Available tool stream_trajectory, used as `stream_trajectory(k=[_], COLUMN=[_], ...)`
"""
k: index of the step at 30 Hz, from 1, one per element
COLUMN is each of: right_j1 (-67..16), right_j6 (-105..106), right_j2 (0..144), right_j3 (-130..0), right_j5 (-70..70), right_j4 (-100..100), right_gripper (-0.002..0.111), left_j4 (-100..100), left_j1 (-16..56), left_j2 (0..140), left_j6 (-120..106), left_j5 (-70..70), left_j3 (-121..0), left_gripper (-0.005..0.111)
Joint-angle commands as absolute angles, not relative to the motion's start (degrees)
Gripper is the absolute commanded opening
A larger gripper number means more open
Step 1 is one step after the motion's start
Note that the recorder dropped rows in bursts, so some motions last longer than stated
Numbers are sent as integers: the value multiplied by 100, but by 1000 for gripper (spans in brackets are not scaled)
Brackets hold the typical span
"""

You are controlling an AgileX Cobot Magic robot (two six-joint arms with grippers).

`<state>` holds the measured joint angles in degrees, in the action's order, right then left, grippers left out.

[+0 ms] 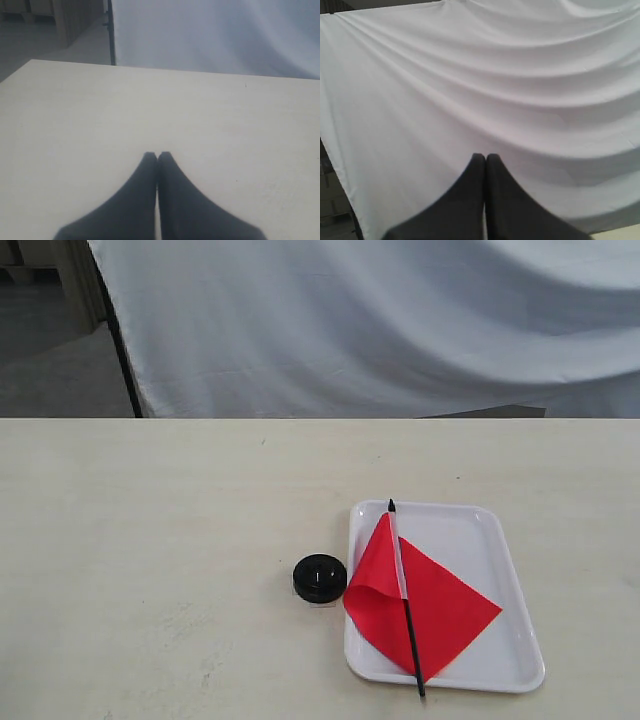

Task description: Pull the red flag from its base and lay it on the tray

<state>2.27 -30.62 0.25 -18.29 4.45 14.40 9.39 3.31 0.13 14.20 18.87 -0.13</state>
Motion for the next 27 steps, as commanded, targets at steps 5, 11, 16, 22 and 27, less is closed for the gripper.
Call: stream_trajectory(k=[5, 11, 16, 22, 27], right_j1=[218, 218, 218, 218, 218], right_j6=[-3085, -2405, -1930, -2085, -2414], right_j2=[0, 0, 0, 0, 0], right_j3=[-604, 0, 0, 0, 0], right_j5=[170, 621, 702, 855, 971], right_j4=[1270, 1427, 1359, 1286, 1286], right_gripper=[-1, -1, -1, -1, -1], left_j4=[924, 924, 924, 924, 924], left_j1=[328, 328, 328, 328, 328], left_j2=[0, 0, 0, 0, 0], left_j6=[1391, 1391, 1391, 1391, 1391], left_j5=[1837, 1837, 1837, 1837, 1837], left_j3=[0, 0, 0, 0, 0], left_gripper=[0, 0, 0, 0, 0])
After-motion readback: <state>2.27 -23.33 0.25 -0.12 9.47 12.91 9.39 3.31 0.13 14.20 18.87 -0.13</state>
